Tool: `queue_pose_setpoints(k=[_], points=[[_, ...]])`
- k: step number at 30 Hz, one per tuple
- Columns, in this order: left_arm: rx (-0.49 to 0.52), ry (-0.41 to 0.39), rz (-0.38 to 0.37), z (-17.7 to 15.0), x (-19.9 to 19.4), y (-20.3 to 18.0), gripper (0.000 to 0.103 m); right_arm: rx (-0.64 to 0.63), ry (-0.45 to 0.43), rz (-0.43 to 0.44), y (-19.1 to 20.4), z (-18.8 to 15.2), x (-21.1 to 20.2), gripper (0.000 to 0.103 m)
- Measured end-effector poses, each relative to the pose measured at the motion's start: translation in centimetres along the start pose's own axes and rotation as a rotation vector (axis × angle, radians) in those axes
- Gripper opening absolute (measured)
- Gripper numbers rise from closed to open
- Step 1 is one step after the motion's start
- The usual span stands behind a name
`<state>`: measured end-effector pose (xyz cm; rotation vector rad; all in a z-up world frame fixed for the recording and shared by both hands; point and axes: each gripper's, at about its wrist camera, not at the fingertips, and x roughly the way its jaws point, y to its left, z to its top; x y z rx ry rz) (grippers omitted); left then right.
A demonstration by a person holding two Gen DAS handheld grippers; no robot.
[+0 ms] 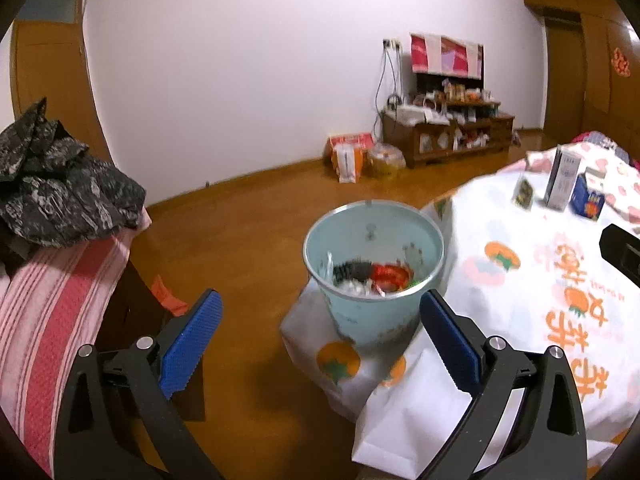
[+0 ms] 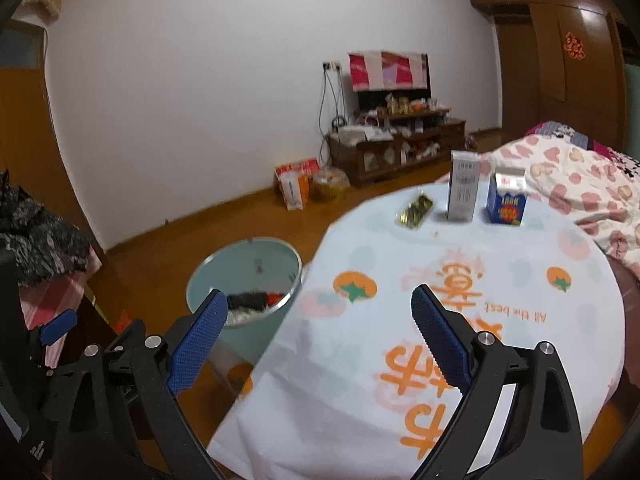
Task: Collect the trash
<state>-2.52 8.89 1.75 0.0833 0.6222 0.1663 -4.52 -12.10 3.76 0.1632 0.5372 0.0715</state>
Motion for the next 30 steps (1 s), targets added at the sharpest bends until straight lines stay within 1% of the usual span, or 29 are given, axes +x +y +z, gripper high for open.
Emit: queue_pose_setpoints(k=[4,7,11,14,17,21,30], points=[[-0.022,-0.032,-0.012,0.7,-0.8,0.4,0.097,0.009,-0.05,0.017,0.2,0.9,-1.1,0.092],[-0.033,-0.067,-0.005,1.4,-1.6,0.8,0.097,0.006,-0.083,0.03,0.6,1.7,-1.6,0.093],[-0.051,-0.105,-0.005,2.1,-2.4,1.2,0.097,0.002,-0.108,0.051,1.3,2.6,-1.8,0.093],[-0.051,-0.138,0.018,2.6,-3.2,1.2,0.097,0.006,-0.132,0.054,1.7,2.7,-2.1,0.093],[-0.05,-0.157,0.03,2.8,-3.6,1.2,0.097,0.0,-0.148,0.038,1.7,2.5,-2.4,0.093],[-0.044,-0.159,0.043,2.9,-3.7,1.1,0.097,0.013,-0.136,0.042,1.4,2.4,-2.1,0.093],[-0.042,-0.157,0.035,2.8,-3.7,1.0,0.097,0.022,-0.132,0.039,1.3,2.1,-2.0,0.093]])
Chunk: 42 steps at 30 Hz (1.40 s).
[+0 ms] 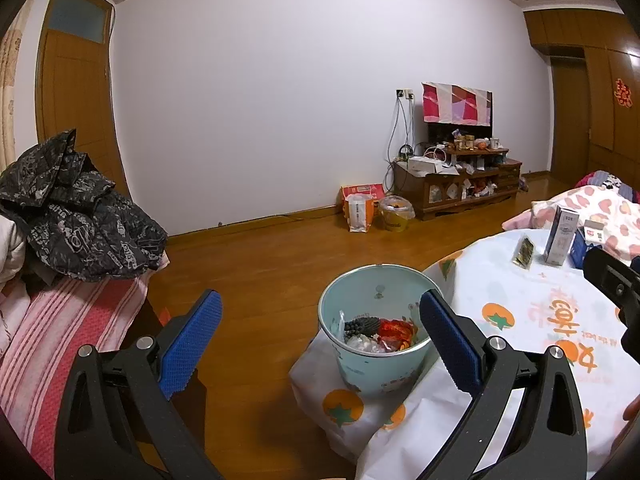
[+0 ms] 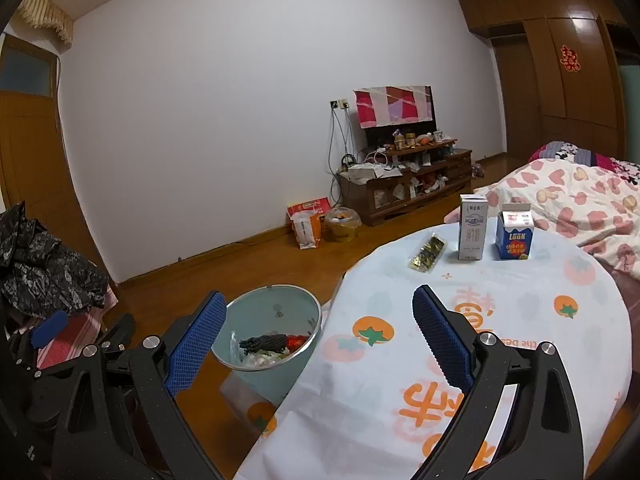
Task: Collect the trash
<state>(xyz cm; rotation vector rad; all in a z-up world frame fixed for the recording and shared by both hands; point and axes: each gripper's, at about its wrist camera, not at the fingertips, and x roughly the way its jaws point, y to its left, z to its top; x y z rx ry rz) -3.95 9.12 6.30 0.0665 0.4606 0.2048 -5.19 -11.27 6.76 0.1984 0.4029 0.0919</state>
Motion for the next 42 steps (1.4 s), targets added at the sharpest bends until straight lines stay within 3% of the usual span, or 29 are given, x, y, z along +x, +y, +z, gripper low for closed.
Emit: queue_pose_setpoints(k=[42], points=[[0.006,0.025,0.004,-0.17,0.65,-0.01,0.097,0.003,0.011,-0.004,0.01,-0.25,0.28,0.093]])
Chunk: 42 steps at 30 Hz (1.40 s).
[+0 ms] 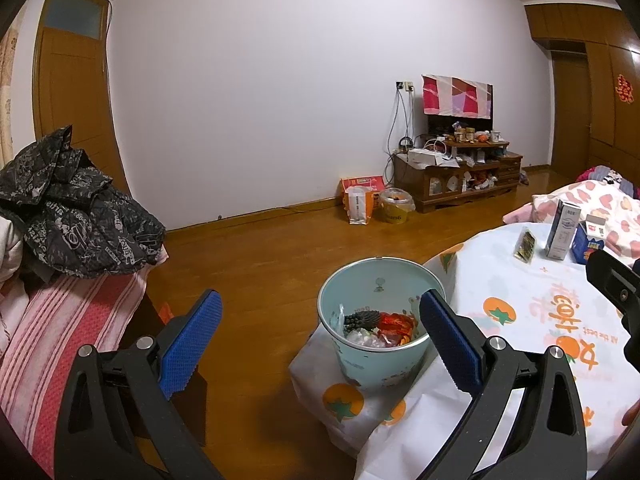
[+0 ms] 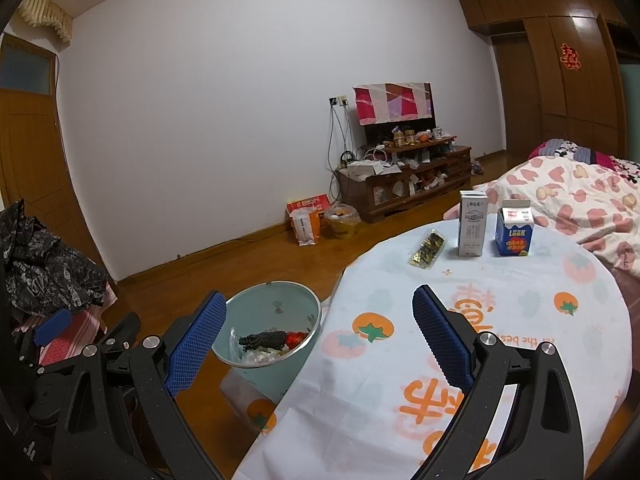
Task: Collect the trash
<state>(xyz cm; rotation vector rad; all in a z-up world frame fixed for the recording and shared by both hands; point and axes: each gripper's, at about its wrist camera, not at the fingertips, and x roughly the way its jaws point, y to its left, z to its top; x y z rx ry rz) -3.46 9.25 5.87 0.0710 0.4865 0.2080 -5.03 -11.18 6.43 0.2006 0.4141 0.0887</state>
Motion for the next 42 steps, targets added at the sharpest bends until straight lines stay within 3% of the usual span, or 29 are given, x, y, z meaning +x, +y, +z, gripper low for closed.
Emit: queue_pose_setpoints(k=[4,10,19,24,42], points=[[-0.012,0.007,-0.004,0.0,0.1,0.2,0.097,0.0,0.001,0.0,0.0,0.0,0.0,0.093],[-0.061,-0.006,-0.11,0.3,-0.2,0.9,0.092,0.006,0.005,-0.002,-0.1,-0.2,0.0,0.093],[-0.028,-0.002,-0.051,0.2,0.0,0.2,0.092,0.009,0.005,-0.005,-0.2,-0.2,0.0,0.093],[-0.024,0.019,-0.015,0.2,0.5,0.2,0.097,0.01,0.005,-0.005,-0.2,-0.2,0.0,0.093],[-0.034,0.046,-0.018,0.0,1.0,0.4,0.097,0.013,0.013,-0.006,-0.1,-0.4,0.2,0.093]])
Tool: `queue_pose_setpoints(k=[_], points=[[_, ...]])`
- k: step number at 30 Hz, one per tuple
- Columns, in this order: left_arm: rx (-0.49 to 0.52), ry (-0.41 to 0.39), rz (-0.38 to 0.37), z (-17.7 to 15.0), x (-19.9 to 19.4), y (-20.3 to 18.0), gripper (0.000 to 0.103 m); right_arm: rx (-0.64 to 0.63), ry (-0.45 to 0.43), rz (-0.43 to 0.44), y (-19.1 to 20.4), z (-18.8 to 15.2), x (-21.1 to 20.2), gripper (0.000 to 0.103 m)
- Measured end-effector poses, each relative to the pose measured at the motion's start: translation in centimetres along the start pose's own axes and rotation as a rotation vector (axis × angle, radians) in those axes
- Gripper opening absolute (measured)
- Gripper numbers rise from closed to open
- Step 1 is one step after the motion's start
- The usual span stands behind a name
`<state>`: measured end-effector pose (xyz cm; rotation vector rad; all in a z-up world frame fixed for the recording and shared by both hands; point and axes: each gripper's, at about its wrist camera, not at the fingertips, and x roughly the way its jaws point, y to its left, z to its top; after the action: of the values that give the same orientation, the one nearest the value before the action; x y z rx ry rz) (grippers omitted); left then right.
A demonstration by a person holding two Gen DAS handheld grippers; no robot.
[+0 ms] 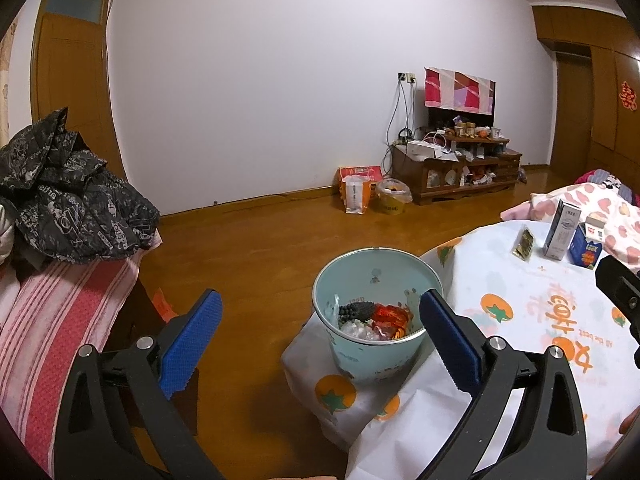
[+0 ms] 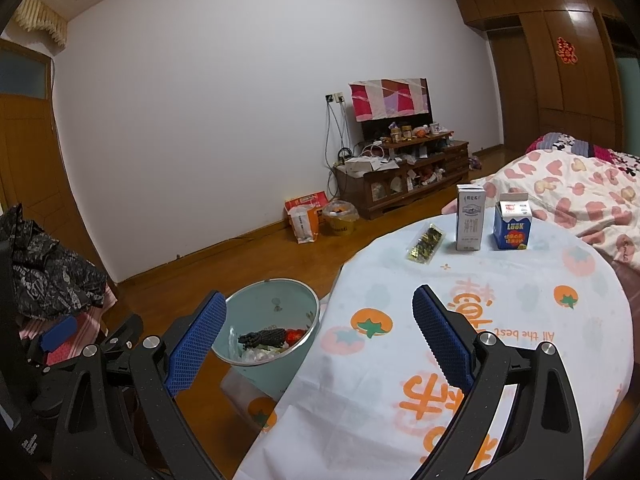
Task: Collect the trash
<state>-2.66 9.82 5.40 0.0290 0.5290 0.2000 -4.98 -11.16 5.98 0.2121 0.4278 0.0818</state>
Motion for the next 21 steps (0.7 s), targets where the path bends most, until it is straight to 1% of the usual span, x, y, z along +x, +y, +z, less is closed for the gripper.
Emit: queue_pose_setpoints(k=[16,21], points=[[-0.005,0.001,0.002,-0.07,0.15,0.16,0.097,0.005,-0.005,-0.004,0.09,-0.13,0.08,0.093],[0.002,0.01,0.0,-0.16,0.33,-0.18,0.097,0.008,0.009,-0.017,-0.43,0.01,0.4,0.093]])
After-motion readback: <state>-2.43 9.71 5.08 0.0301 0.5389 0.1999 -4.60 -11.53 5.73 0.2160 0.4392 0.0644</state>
